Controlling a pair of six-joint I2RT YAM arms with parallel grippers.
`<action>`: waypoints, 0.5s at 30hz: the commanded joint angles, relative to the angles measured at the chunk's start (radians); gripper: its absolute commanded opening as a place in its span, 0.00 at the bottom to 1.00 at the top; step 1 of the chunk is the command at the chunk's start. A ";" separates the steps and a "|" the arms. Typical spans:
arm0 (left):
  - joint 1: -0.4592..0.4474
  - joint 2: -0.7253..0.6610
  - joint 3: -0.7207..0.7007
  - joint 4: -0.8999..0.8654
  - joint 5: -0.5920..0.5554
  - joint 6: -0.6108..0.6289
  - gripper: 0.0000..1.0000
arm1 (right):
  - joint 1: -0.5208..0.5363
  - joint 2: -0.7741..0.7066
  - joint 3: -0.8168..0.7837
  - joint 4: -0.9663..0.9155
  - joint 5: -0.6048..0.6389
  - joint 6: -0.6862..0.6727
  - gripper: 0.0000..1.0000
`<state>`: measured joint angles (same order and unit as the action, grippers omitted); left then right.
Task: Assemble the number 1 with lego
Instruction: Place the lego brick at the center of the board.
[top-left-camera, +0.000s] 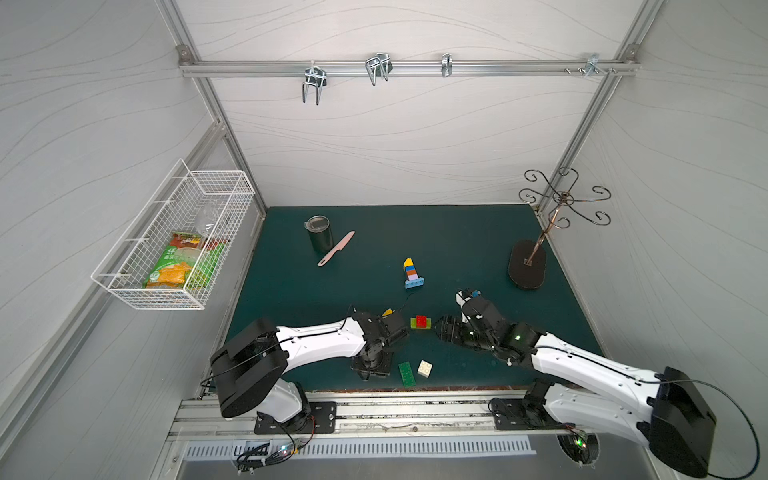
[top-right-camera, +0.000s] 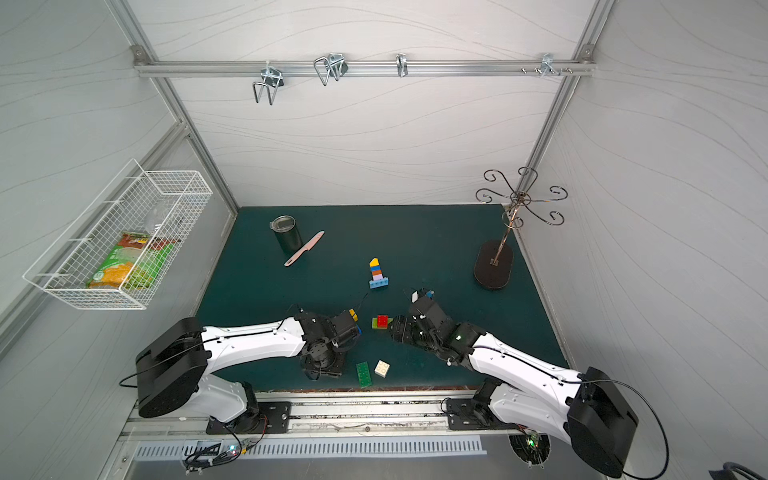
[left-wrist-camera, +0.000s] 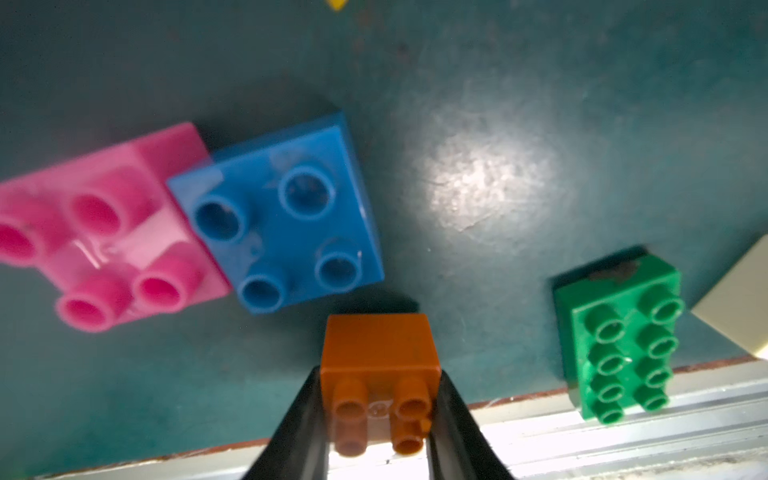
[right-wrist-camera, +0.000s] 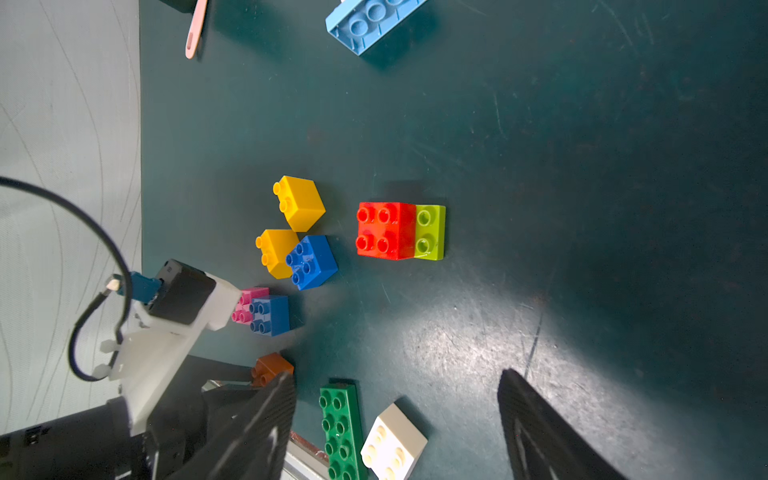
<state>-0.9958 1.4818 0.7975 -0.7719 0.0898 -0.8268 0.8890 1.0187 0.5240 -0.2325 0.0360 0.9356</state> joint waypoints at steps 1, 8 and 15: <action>0.000 -0.022 0.049 -0.044 -0.053 -0.019 0.30 | -0.005 0.002 -0.012 0.009 -0.002 -0.004 0.78; 0.002 -0.081 0.075 -0.069 -0.091 -0.084 0.21 | -0.007 -0.015 -0.018 0.007 0.005 -0.002 0.78; 0.002 -0.016 0.264 -0.150 -0.128 -0.122 0.18 | -0.013 -0.068 -0.033 -0.018 0.036 0.009 0.78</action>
<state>-0.9958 1.4315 0.9592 -0.8902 -0.0010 -0.9218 0.8845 0.9874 0.5026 -0.2340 0.0467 0.9363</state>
